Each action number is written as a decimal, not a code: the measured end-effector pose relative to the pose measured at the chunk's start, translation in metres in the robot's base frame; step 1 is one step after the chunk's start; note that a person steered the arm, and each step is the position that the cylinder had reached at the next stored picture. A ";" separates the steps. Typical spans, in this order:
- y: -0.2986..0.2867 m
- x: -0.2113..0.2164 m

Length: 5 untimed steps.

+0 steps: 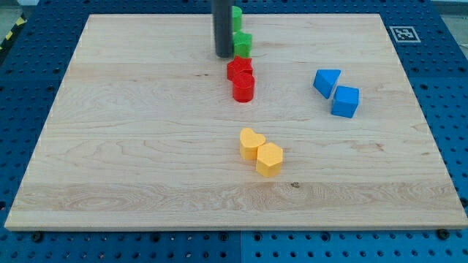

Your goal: Move the green star to the green circle

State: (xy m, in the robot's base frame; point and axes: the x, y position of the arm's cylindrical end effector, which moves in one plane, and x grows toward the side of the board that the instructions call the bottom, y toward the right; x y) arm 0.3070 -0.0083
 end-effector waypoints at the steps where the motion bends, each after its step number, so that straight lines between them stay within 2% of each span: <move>1: 0.037 0.004; 3: 0.077 0.021; 5: 0.101 0.002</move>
State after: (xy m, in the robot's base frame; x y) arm 0.3088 0.0931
